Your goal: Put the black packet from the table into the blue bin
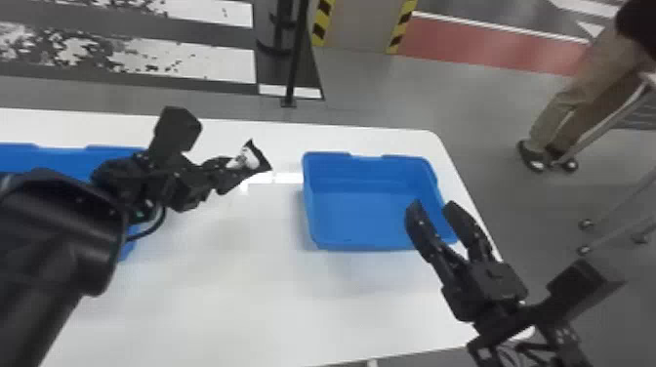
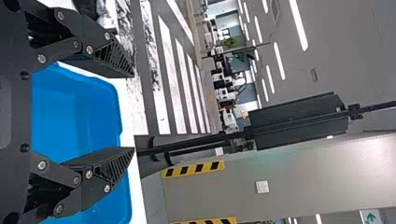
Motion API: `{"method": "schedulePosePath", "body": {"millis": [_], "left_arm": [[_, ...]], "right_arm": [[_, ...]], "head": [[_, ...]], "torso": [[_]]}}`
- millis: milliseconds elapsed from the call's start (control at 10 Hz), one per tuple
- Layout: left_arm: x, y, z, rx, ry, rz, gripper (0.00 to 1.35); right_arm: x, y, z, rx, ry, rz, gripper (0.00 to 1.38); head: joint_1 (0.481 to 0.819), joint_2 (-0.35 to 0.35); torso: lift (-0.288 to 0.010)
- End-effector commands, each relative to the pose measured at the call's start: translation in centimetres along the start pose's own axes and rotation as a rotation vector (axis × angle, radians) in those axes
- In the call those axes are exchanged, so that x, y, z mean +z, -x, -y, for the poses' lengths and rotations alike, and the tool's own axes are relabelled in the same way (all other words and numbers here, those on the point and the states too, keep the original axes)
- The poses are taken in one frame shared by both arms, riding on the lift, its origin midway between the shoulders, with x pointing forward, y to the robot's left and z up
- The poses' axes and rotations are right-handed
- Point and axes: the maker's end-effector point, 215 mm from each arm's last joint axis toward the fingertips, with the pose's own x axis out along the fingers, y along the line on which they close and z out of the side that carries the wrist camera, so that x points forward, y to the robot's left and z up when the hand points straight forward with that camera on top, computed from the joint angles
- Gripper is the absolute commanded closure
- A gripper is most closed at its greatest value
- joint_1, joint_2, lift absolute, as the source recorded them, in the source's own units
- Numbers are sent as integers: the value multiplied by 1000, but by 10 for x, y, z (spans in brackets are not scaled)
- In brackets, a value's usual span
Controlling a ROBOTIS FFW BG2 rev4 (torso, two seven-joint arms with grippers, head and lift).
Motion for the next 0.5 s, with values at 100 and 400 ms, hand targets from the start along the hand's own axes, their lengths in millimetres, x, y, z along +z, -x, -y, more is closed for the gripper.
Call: {"method": "schedulePosePath", "body": {"millis": [100,400], "left_arm": [[22,67,-47,134,33,78,1104],[-32,145,-104,315,110,35,1104]], "right_arm": [[2,-1,0,0,5,3,510],[3,-1,0,0,1,7,510]], "head": [[695,-248],[695,-145]], "torso": [[-110],[-110]]}}
